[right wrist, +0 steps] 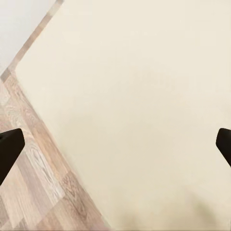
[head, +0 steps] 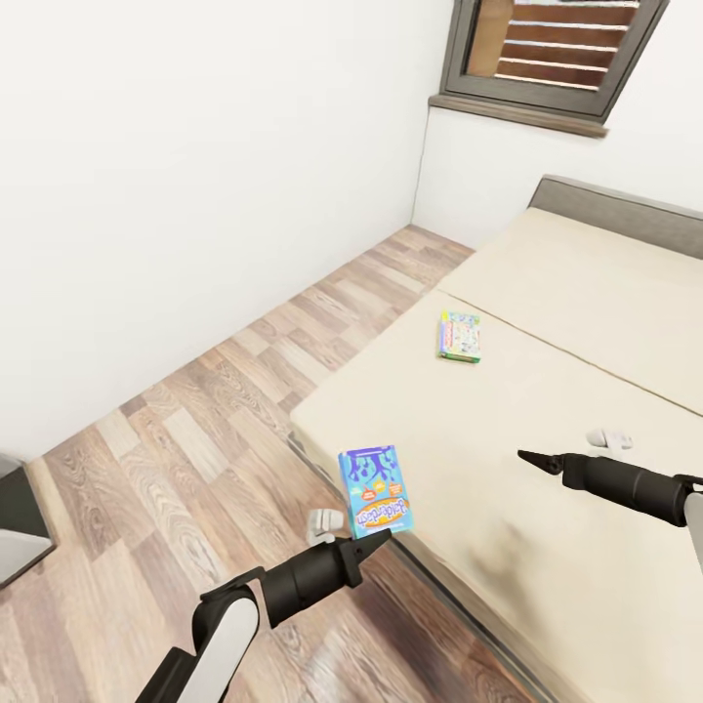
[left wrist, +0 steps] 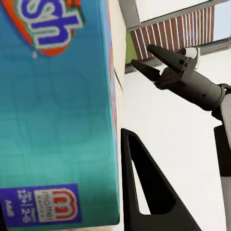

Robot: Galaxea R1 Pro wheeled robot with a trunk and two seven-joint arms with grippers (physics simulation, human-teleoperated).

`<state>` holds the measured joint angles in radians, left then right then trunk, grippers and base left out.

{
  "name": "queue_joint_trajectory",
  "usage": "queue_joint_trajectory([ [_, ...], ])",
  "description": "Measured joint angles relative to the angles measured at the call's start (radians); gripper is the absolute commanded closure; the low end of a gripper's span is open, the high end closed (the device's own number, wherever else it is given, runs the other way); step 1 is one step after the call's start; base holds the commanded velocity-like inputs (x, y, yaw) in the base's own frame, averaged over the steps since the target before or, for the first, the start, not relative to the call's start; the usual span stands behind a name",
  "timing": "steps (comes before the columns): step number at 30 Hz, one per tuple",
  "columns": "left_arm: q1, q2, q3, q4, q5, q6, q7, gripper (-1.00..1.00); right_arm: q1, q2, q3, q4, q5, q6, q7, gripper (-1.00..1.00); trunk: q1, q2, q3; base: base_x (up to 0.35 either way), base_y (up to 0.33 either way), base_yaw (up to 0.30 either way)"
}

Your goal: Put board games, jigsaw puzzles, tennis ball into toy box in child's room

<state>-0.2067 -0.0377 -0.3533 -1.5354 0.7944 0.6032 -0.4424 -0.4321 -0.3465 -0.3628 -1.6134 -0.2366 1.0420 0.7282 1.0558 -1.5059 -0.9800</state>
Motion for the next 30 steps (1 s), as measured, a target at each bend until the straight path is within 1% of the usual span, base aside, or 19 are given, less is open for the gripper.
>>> queue_joint_trajectory([
  [7, 0.007, 0.001, 0.004, -0.015, 0.0, 0.0, -0.001, 1.0, 0.0, 0.0, -0.001, 0.0, 0.0, 0.0, 0.0, -1.0, -0.027, 0.049, 0.029, 0.0, 0.0, 0.208],
  [9, 0.008, 0.001, 0.008, -0.016, -0.001, 0.0, -0.001, 1.0, 0.0, 0.0, -0.001, 0.0, 0.0, 0.0, 0.0, -1.0, -0.035, 0.063, 0.038, 0.0, 0.0, 0.225],
  [12, 0.01, 0.001, 0.026, -0.019, -0.001, 0.0, -0.002, 1.0, 0.0, -0.001, -0.001, 0.0, 0.0, 0.0, 0.0, -1.0, -0.046, 0.084, 0.05, 0.0, 0.0, 0.231],
  [16, 0.014, 0.001, 0.04, -0.021, -0.001, 0.001, -0.006, 1.0, 0.0, -0.001, -0.001, 0.0, 0.0, 0.0, 0.0, -1.0, -0.061, 0.112, 0.067, 0.0, 0.0, 0.232],
  [21, 0.02, 0.001, 0.052, -0.022, -0.001, 0.001, -0.015, 1.0, 0.0, -0.001, 0.0, 0.0, 0.0, 0.0, 0.0, -1.0, -0.081, 0.147, 0.088, 0.0, 0.0, 0.225],
  [30, 0.024, 0.001, 0.06, -0.023, 0.0, 0.001, -0.02, 1.0, 0.0, -0.005, -0.001, 0.0, 0.0, 0.0, 0.0, -1.0, -0.115, 0.21, 0.126, 0.0, 0.0, 0.211],
])
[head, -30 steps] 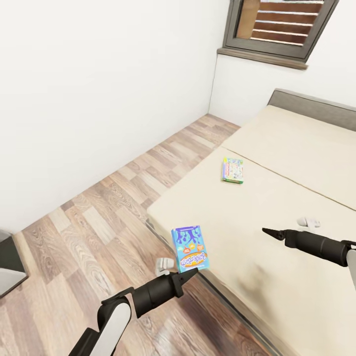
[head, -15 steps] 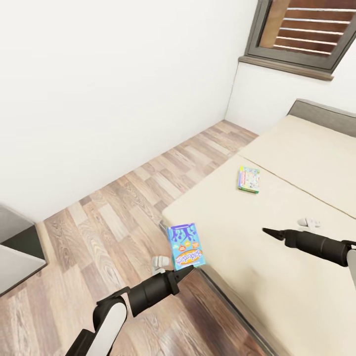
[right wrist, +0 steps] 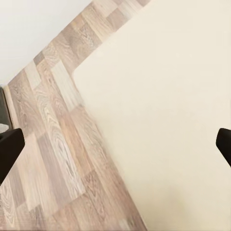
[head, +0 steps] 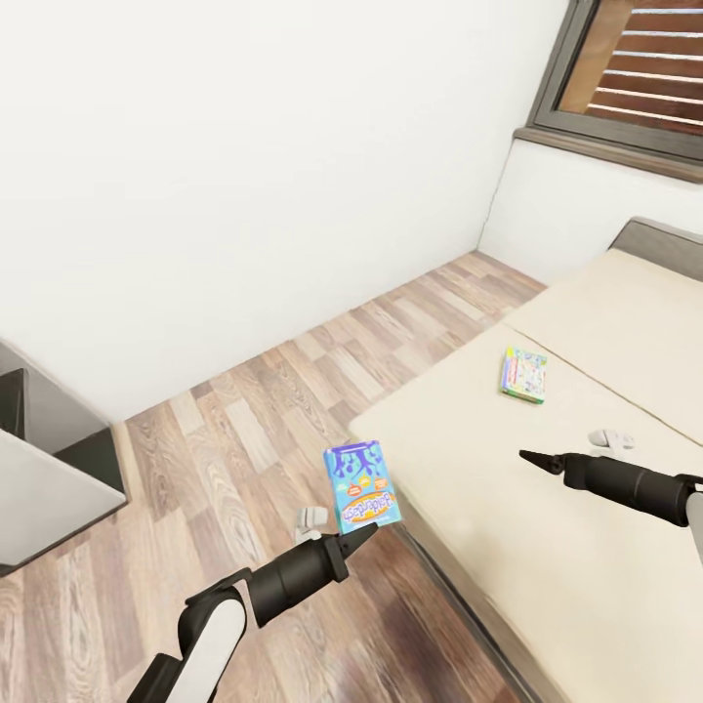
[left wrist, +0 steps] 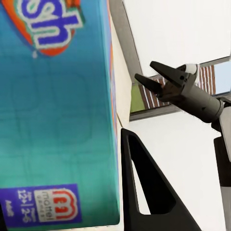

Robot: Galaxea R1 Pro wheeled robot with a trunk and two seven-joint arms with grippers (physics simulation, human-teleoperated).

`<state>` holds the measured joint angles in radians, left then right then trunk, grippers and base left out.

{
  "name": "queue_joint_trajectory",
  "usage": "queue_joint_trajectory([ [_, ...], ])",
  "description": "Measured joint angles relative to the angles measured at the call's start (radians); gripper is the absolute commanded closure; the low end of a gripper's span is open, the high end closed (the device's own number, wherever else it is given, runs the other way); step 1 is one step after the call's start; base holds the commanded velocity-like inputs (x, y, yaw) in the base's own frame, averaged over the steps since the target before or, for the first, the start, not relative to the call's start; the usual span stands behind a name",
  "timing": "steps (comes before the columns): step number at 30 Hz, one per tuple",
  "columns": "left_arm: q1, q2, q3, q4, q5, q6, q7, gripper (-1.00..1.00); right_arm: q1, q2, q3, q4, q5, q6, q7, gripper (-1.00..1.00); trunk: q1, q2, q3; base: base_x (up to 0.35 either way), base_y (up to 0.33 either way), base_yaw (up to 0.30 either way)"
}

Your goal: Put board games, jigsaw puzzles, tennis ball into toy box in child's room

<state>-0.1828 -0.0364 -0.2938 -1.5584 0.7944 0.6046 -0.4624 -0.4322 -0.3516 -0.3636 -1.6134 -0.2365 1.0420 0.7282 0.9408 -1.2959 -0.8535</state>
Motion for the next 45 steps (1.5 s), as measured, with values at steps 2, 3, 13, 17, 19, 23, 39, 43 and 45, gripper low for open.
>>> queue_joint_trajectory([
  [2, 0.0, 0.0, 0.0, 0.0, 0.0, 0.0, 0.0, 1.0, 0.0, -0.001, 0.0, 0.0, 0.0, 0.0, 0.0, -1.0, -0.008, 0.014, 0.009, 0.0, 0.0, 0.205],
  [3, 0.0, 0.0, 0.001, 0.0, 0.0, 0.0, 0.0, 1.0, 0.0, -0.001, 0.0, 0.0, 0.0, 0.0, 0.0, -1.0, -0.012, 0.021, 0.013, 0.0, 0.0, 0.205],
  [13, 0.002, 0.0, 0.002, 0.001, -0.001, 0.0, 0.0, 1.0, 0.0, -0.003, 0.001, 0.0, 0.0, 0.0, 0.0, -1.0, -0.05, 0.091, 0.057, 0.0, 0.0, 0.202],
  [17, 0.002, 0.0, 0.002, 0.002, -0.002, 0.0, 0.002, 1.0, 0.0, -0.003, 0.001, 0.0, 0.0, 0.0, 0.0, -1.0, -0.065, 0.119, 0.074, 0.0, 0.0, 0.2],
  [19, 0.002, 0.0, 0.002, 0.002, -0.002, 0.0, 0.002, 1.0, 0.0, -0.003, 0.001, 0.0, 0.0, 0.0, 0.0, -1.0, -0.073, 0.133, 0.083, 0.0, 0.0, 0.2],
  [23, 0.002, 0.0, 0.002, 0.002, -0.002, 0.0, 0.002, 1.0, 0.0, -0.003, 0.001, 0.0, 0.0, 0.0, 0.0, -1.0, -0.088, 0.161, 0.1, 0.0, 0.0, 0.2],
  [39, 0.002, 0.0, 0.002, 0.002, -0.001, 0.0, 0.001, 1.0, 0.0, -0.003, 0.001, 0.0, 0.0, 0.0, 0.0, -1.0, -0.15, 0.273, 0.171, 0.0, 0.0, 0.199],
  [43, 0.002, 0.0, 0.002, 0.002, -0.001, 0.0, 0.001, 1.0, 0.0, -0.002, 0.001, 0.0, 0.0, 0.0, 0.0, -1.0, -0.165, 0.301, 0.188, 0.0, 0.0, 0.199],
  [45, 0.002, -0.001, 0.002, 0.004, -0.002, 0.0, 0.002, 1.0, 0.0, -0.002, 0.001, 0.0, 0.0, 0.0, 0.0, -1.0, -0.173, 0.315, 0.197, 0.0, 0.0, 0.199],
])
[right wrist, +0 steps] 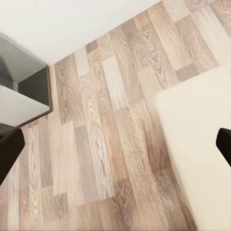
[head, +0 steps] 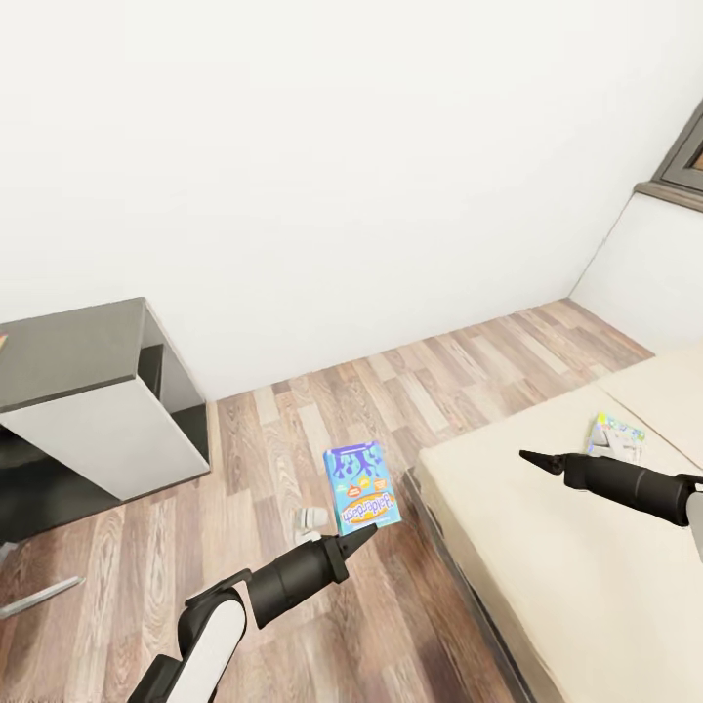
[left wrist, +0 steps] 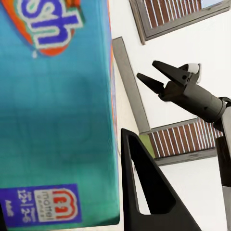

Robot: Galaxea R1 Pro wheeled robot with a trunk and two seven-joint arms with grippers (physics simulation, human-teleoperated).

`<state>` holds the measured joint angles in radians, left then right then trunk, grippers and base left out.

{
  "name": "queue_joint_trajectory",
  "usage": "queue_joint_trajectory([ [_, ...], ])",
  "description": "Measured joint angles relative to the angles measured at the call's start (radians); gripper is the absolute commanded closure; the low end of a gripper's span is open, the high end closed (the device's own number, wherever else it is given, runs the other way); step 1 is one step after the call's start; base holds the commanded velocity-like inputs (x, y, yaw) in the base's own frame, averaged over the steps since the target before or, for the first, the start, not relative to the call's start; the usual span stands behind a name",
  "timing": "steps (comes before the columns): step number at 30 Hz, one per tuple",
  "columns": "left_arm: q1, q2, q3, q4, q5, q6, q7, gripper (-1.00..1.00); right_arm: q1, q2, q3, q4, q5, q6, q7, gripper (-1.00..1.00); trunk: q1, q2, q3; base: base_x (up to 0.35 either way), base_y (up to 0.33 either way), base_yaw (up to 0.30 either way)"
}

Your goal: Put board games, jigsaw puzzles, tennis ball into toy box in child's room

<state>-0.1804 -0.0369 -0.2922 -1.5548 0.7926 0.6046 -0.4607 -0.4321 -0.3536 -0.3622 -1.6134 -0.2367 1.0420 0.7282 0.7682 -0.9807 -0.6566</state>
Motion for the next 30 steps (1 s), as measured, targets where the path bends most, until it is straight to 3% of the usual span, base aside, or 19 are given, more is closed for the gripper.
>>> queue_joint_trajectory([
  [18, 0.0, -0.001, 0.0, 0.002, 0.0, -0.001, 0.001, 1.0, 0.0, 0.002, -0.003, 0.0, 0.0, 0.0, 0.0, -1.0, -0.069, 0.126, 0.08, 0.0, 0.0, 0.18],
  [30, 0.0, -0.001, -0.001, 0.003, 0.0, -0.001, 0.001, 1.0, 0.0, 0.005, -0.025, 0.0, 0.0, 0.0, 0.0, -1.0, -0.115, 0.21, 0.136, 0.0, 0.0, 0.127],
])
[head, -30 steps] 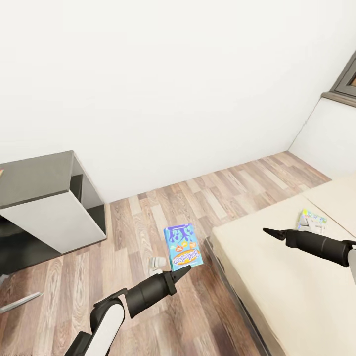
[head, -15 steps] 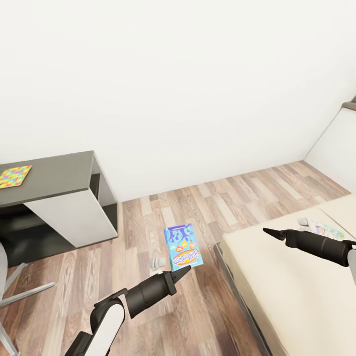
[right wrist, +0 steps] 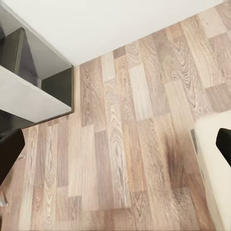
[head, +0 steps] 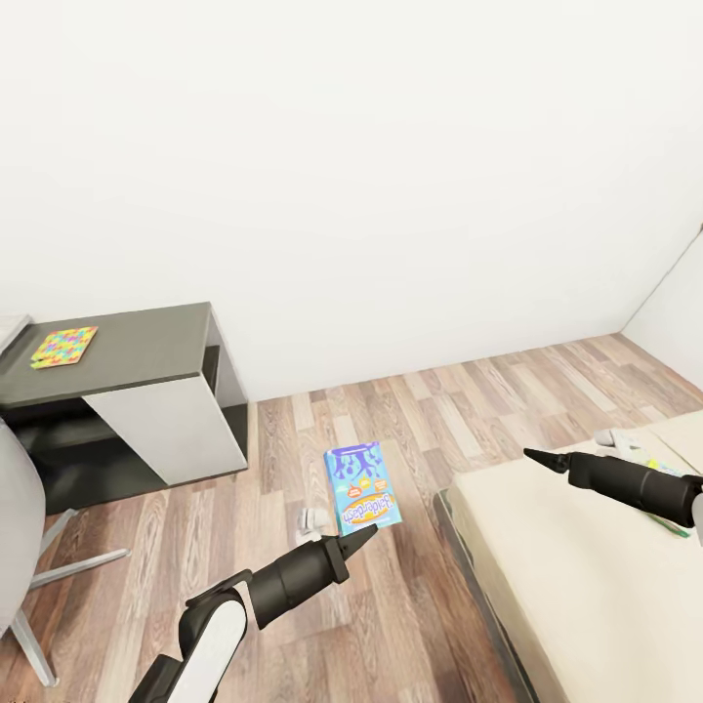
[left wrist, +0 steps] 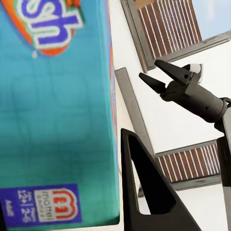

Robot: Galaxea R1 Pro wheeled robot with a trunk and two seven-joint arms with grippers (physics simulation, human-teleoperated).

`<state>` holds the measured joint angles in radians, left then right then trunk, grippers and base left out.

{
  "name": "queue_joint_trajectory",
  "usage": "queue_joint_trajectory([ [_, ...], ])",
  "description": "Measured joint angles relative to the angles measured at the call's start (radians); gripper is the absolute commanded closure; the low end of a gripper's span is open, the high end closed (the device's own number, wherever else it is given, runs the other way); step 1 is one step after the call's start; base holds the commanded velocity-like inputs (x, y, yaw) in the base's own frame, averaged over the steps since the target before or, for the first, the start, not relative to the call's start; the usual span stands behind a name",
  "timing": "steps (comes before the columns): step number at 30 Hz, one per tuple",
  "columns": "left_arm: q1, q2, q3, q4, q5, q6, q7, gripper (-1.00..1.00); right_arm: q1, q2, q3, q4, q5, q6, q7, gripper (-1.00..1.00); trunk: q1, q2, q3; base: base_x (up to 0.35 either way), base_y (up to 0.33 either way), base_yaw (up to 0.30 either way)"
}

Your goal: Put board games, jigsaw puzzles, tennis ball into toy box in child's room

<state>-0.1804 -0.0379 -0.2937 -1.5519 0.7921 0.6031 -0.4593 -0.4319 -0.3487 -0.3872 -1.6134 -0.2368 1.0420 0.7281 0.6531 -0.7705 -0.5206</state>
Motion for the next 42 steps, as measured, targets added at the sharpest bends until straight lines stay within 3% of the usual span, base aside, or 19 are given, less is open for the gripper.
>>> queue_joint_trajectory([
  [33, -0.001, -0.001, 0.0, 0.007, -0.002, 0.001, 0.003, 1.0, 0.0, -0.007, -0.002, 0.0, -0.002, 0.0, 0.002, -1.0, -0.127, 0.231, 0.154, 0.0, 0.0, 0.118],
  [42, -0.001, -0.002, 0.0, 0.007, -0.002, 0.001, 0.006, 1.0, 0.0, -0.007, -0.004, 0.0, -0.002, 0.0, 0.032, -1.0, -0.161, 0.295, 0.196, 0.0, 0.0, 0.144],
])
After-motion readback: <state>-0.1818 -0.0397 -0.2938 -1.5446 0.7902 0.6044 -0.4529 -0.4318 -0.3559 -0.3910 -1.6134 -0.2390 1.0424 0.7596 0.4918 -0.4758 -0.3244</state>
